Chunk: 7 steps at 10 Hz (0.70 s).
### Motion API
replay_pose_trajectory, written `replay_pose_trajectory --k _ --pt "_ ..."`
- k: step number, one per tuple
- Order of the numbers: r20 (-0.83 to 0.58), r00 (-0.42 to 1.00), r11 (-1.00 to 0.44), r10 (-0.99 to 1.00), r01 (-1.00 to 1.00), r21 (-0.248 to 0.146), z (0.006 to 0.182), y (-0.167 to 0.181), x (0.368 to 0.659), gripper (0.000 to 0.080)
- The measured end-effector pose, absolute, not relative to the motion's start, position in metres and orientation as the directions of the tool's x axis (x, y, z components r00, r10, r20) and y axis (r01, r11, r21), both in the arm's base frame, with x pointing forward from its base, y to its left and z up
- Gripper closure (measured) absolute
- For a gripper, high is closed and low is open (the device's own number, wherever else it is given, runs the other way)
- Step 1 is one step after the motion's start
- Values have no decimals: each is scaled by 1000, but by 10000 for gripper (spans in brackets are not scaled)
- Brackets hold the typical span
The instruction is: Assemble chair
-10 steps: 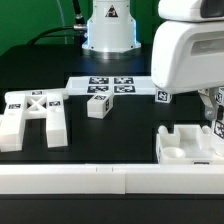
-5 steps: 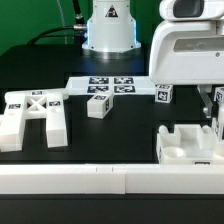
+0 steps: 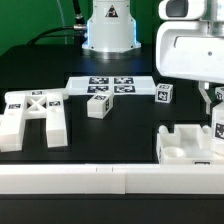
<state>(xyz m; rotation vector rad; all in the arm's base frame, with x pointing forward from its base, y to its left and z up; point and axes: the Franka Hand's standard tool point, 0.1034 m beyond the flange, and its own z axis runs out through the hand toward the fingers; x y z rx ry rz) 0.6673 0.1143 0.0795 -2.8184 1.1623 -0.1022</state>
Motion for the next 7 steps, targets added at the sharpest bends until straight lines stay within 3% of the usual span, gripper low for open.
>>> replay_pose_trajectory --k 2,4,7 --pt "30 727 -725 -686 -680 -109 79 114 667 509" --pt "40 784 -783 -619 -613 -106 79 115 667 195" --pt "75 960 -961 -271 -266 -75 78 114 667 153"
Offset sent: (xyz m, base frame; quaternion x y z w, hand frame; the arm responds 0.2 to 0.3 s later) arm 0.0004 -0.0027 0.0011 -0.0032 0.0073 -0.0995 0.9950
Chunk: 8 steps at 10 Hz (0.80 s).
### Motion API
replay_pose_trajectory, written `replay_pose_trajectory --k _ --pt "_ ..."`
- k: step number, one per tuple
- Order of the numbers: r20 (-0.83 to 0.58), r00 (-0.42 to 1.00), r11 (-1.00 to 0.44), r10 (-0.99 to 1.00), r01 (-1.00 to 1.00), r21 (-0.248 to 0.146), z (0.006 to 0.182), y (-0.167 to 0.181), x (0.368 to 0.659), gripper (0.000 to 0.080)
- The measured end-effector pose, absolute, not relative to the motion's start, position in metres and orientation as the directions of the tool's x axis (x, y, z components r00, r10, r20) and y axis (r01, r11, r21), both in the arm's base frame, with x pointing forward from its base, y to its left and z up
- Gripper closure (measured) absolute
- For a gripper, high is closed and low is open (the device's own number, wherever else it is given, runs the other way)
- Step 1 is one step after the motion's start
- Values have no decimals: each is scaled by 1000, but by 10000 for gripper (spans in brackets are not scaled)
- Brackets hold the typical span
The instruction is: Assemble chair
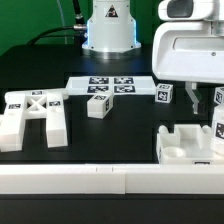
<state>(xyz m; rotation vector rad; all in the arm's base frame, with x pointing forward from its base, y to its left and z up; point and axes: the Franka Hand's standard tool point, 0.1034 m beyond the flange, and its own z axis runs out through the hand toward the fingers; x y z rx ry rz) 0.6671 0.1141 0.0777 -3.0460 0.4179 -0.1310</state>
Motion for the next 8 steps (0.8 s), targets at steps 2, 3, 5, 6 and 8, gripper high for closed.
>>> replay_pose_trajectory --k 2,3,5,6,8 --pt "87 992 -995 -88 -84 -52 78 115 669 150" --pt "92 996 -999 6 10 -43 77 114 669 150" --pt "96 987 -990 131 134 -30 77 114 670 150" --pt "98 969 -974 225 227 -12 77 114 670 150" --pt "96 920 -925 379 380 15 77 113 670 150"
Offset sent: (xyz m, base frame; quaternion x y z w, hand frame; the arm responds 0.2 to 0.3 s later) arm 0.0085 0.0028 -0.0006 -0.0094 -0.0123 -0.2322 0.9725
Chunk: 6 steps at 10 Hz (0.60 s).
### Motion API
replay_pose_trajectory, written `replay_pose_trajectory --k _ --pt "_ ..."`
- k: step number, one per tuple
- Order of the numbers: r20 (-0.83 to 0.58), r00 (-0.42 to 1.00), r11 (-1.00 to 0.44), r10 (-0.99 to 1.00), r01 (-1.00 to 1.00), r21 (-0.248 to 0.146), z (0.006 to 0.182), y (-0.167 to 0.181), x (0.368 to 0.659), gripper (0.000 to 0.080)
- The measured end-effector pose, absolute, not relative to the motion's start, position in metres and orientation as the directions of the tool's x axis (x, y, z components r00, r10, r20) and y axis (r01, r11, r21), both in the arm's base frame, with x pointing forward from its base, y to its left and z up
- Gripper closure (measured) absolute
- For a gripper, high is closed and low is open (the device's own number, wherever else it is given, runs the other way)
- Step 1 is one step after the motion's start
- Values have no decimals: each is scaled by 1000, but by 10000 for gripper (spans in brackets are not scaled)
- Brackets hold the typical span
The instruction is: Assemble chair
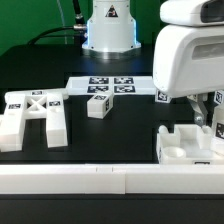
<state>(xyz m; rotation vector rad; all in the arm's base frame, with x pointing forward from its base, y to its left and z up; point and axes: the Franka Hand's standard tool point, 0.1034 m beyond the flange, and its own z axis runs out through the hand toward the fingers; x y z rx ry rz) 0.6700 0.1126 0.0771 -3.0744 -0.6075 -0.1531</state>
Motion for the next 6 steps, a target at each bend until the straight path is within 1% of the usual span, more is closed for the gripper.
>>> replay_pose_trajectory --k 1,2,3,4,5,6 --pt "96 916 -921 389 390 16 77 112 670 150" --pt "96 917 -921 388 388 16 77 112 670 178" --pt "96 917 -921 388 389 16 77 112 670 178" --pt "95 917 -921 388 388 16 77 112 670 352" --pt "96 920 -925 379 380 14 77 112 670 352" --pt "96 926 -930 366 367 13 77 112 670 510"
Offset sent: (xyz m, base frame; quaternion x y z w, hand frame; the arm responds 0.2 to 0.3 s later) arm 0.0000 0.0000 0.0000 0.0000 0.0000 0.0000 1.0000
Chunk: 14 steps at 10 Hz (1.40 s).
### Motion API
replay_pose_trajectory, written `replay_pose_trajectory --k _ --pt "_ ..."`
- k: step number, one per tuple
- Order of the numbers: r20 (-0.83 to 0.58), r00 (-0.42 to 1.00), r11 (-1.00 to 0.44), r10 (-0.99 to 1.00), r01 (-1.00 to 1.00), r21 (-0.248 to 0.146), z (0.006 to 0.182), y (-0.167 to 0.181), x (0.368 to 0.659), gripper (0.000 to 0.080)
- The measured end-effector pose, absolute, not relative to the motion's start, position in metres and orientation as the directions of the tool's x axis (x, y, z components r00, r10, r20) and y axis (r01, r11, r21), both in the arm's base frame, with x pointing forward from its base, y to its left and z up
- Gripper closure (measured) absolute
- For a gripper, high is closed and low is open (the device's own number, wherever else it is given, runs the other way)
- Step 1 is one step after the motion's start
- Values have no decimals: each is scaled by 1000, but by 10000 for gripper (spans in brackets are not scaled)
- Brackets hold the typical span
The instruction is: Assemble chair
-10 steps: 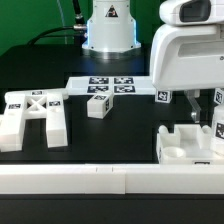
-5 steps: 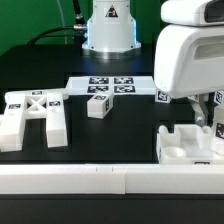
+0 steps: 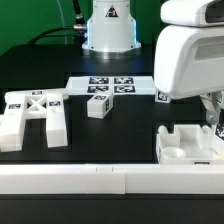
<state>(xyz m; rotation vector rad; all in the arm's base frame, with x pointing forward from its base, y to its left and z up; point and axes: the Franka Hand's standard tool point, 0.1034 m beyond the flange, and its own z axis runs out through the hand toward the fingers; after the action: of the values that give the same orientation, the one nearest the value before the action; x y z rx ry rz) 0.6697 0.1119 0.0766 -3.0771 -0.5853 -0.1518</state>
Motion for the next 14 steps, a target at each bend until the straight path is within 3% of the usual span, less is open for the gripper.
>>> replay_pose_trajectory --k 2,6,11,13,14 --pt "98 937 -942 336 337 7 76 112 670 510" --pt "97 993 -997 -69 -65 -45 76 112 670 510" --pt "51 813 -813 -580 -573 -103 75 113 669 509" --pt "35 726 -724 -687 -681 -110 75 113 669 508" --pt "38 748 -747 -663 -656 -109 75 112 669 508"
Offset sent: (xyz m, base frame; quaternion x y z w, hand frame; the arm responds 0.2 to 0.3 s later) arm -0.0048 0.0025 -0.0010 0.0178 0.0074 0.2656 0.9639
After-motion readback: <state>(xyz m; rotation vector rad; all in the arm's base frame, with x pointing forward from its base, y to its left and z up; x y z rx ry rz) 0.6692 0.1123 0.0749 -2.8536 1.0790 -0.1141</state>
